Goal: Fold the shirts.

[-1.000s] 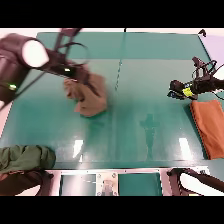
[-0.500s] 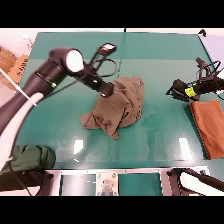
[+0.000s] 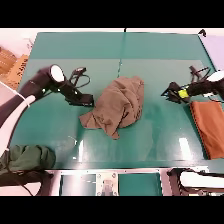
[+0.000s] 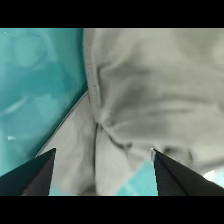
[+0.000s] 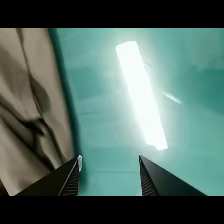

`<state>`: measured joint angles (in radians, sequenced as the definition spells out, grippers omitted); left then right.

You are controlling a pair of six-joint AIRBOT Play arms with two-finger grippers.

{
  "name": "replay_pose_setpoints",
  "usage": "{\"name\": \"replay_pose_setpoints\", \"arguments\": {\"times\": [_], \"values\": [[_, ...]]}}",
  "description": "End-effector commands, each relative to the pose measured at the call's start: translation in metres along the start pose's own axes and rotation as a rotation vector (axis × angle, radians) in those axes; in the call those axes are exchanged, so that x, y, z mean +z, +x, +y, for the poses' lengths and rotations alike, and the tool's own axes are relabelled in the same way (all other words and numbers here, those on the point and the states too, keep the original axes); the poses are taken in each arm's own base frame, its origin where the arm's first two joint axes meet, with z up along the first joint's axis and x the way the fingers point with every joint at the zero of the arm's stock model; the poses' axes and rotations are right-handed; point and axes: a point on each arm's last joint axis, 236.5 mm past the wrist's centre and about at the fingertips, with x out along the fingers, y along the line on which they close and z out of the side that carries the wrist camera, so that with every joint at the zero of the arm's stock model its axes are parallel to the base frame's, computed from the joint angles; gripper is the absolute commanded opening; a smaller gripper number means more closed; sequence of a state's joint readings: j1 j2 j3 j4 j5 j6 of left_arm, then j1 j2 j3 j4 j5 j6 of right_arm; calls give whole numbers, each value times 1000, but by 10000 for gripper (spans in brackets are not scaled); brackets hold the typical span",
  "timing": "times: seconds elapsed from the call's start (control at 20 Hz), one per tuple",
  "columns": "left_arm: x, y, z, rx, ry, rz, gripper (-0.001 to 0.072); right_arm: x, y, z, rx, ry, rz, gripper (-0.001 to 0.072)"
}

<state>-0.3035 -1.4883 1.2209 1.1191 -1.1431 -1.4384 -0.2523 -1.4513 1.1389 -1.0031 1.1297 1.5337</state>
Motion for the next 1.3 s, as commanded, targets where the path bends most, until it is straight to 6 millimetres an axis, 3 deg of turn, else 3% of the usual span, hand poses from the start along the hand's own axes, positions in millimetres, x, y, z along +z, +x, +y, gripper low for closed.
{"name": "replay_pose_setpoints", "arguments": {"times": [0.0,0.15,0.35,0.45,0.5,0.55,0.6,0.65,0.7,0.75,0.95,1.15,1.25], "values": [[12,38,-8,-138,-112,-92,720,10,52,23,127,16,13,434],[32,50,-30,-276,-143,-153,710,12,92,36,150,9,49,433],[40,58,-30,-307,-173,-177,706,29,120,50,155,-28,63,431],[44,58,-28,-297,-154,-196,425,40,127,56,167,-36,55,431],[44,58,-28,-295,-140,-200,409,45,129,61,183,-30,50,416],[46,58,-27,-291,-141,-206,405,49,130,64,194,-26,45,331],[49,58,-25,-283,-139,-220,168,52,130,65,196,-29,41,253],[53,57,-23,-273,-122,-239,26,53,129,65,196,-31,38,166],[55,57,-21,-268,-121,-248,25,54,128,66,198,-46,34,41],[56,56,-21,-265,-119,-255,24,55,127,67,200,-68,30,20],[80,22,-10,-248,-77,-318,23,70,104,67,219,-94,12,18],[83,-15,21,-231,-115,-344,22,78,77,60,217,-114,12,18],[86,-41,42,-192,-142,-390,22,86,51,60,227,-119,-19,18]]}}
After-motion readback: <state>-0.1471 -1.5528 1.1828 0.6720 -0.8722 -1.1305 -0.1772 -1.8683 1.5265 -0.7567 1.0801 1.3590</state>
